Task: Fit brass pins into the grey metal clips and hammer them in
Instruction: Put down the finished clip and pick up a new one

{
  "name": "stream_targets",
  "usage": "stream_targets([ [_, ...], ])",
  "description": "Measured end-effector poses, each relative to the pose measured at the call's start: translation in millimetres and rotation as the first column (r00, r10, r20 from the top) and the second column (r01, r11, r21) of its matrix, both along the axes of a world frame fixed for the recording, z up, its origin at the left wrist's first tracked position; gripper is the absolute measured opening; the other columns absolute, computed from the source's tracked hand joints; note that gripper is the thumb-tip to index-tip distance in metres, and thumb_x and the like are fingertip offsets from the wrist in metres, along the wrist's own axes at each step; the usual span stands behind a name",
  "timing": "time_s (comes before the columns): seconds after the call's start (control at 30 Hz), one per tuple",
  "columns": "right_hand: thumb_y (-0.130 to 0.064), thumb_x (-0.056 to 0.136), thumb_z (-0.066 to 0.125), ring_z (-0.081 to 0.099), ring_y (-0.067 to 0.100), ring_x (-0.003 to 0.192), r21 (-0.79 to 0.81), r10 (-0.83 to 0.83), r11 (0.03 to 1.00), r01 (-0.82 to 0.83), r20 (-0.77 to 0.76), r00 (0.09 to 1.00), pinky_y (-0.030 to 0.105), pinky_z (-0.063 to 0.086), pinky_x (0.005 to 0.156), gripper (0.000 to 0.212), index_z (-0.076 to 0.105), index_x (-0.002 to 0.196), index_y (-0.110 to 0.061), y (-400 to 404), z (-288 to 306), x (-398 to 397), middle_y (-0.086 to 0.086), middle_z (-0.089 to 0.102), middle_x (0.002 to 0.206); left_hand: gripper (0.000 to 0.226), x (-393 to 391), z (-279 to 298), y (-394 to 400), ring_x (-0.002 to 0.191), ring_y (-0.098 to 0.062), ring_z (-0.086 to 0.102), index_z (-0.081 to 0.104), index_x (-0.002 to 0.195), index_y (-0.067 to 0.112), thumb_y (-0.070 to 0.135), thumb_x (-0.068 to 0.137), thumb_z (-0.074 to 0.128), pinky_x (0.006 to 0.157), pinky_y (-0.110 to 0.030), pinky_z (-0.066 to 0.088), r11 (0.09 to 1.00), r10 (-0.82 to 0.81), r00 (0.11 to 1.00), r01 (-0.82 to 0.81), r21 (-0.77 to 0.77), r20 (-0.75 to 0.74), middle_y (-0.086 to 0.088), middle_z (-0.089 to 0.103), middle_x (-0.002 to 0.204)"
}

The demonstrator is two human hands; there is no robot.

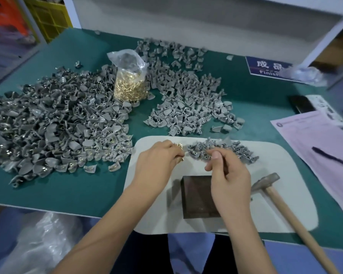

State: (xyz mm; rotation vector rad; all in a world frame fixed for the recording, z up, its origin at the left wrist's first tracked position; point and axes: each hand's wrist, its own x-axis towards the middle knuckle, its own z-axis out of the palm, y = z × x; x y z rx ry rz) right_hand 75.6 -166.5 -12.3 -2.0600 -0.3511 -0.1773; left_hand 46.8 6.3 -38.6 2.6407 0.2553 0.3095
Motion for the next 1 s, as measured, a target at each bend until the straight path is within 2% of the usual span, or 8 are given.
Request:
stream_targets([
  [0.2, -0.028, 0.107, 0.050, 0.063, 0.005, 0.074, 0.062, 0.036, 0.998, -0.033, -0.049, 0.998, 0.010, 0.041, 0.062, 0.021, 0.067, 0.098, -0.036, -1, 1, 0, -0.014, 0.066, 0.077, 0.019, 8, 18, 5, 0.113, -0.012, 0.052, 0.066, 0.113, 0.037, 0.040, 0.099, 0.055, 0.079, -0.032, 0.047, 0.972, -0.102, 0.991, 0.117, 0.204, -0.082, 0.011, 0.061, 0.109],
  [0.33, -0.037, 0.105, 0.045, 0.058, 0.007, 0.061, 0.282, 0.002, 0.959, 0.026, -0.099, 0.995, 0.015, 0.043, 0.057, 0.028, 0.070, 0.091, -0.035, -7, 5, -1, -0.006, 0.067, 0.071, 0.017, 7, 24, 3, 0.108, -0.016, 0.056, 0.065, 0.111, 0.035, 0.035, 0.099, 0.054, 0.070, -0.035, 0.047, 0.929, -0.191, 0.980, 0.200, 0.310, -0.059, 0.009, 0.063, 0.108],
  [0.43, -0.037, 0.106, 0.046, 0.058, 0.007, 0.062, 0.426, 0.019, 0.903, 0.051, -0.159, 0.987, 0.016, 0.045, 0.059, 0.033, 0.071, 0.089, -0.026, -11, 4, 1, 0.000, 0.066, 0.070, 0.018, 6, 22, 5, 0.107, -0.013, 0.054, 0.066, 0.108, 0.034, 0.037, 0.100, 0.050, 0.067, -0.032, 0.046, 0.922, -0.192, 0.979, 0.203, 0.329, -0.066, 0.011, 0.060, 0.111],
  [0.53, -0.033, 0.106, 0.049, 0.057, 0.009, 0.062, 0.453, 0.096, 0.891, 0.017, -0.224, 0.970, 0.020, 0.046, 0.059, 0.032, 0.072, 0.088, -0.022, -15, 4, 8, 0.003, 0.066, 0.069, 0.020, 7, 20, 2, 0.110, -0.011, 0.053, 0.068, 0.110, 0.033, 0.040, 0.102, 0.051, 0.068, -0.030, 0.046, 0.933, -0.178, 0.982, 0.188, 0.306, -0.061, 0.012, 0.058, 0.113],
  [0.63, -0.022, 0.102, 0.061, 0.064, 0.011, 0.066, 0.349, 0.211, 0.927, -0.135, -0.191, 0.959, 0.025, 0.050, 0.065, 0.015, 0.074, 0.094, -0.025, -25, 8, 16, -0.001, 0.071, 0.076, 0.017, 1, 25, -18, 0.102, -0.002, 0.056, 0.069, 0.105, 0.036, 0.041, 0.099, 0.054, 0.074, -0.026, 0.044, 0.996, -0.075, 0.996, 0.077, -0.049, 0.043, 0.018, 0.058, 0.107],
  [0.73, -0.015, 0.094, 0.073, 0.071, 0.018, 0.076, 0.240, 0.305, 0.934, -0.266, -0.141, 0.942, 0.025, 0.055, 0.067, 0.017, 0.077, 0.101, -0.031, -37, 13, 20, -0.006, 0.073, 0.085, 0.009, -8, 31, -42, 0.093, -0.002, 0.058, 0.069, 0.095, 0.037, 0.039, 0.097, 0.060, 0.077, -0.022, 0.042, 0.893, -0.001, 0.991, 0.060, -0.446, 0.131, 0.020, 0.062, 0.096],
  [0.83, -0.006, 0.092, 0.074, 0.074, 0.018, 0.074, 0.347, 0.383, 0.887, -0.304, -0.186, 0.905, 0.023, 0.056, 0.058, 0.028, 0.080, 0.102, -0.032, -47, 15, 18, 0.000, 0.075, 0.091, 0.010, -16, 36, -62, 0.084, 0.003, 0.060, 0.073, 0.092, 0.033, 0.029, 0.097, 0.065, 0.072, -0.010, 0.038, 0.794, 0.028, 0.989, 0.067, -0.605, 0.147, 0.016, 0.067, 0.093],
  [1.0, -0.007, 0.091, 0.075, 0.070, 0.022, 0.080, 0.310, 0.391, 0.885, -0.348, -0.088, 0.916, 0.023, 0.056, 0.053, 0.035, 0.080, 0.103, -0.040, -66, 12, 18, -0.005, 0.068, 0.104, 0.012, -20, 44, -76, 0.088, 0.000, 0.067, 0.076, 0.093, 0.030, 0.035, 0.095, 0.066, 0.077, -0.012, 0.044, 0.669, -0.012, 0.991, 0.106, -0.736, 0.132, 0.013, 0.075, 0.093],
])
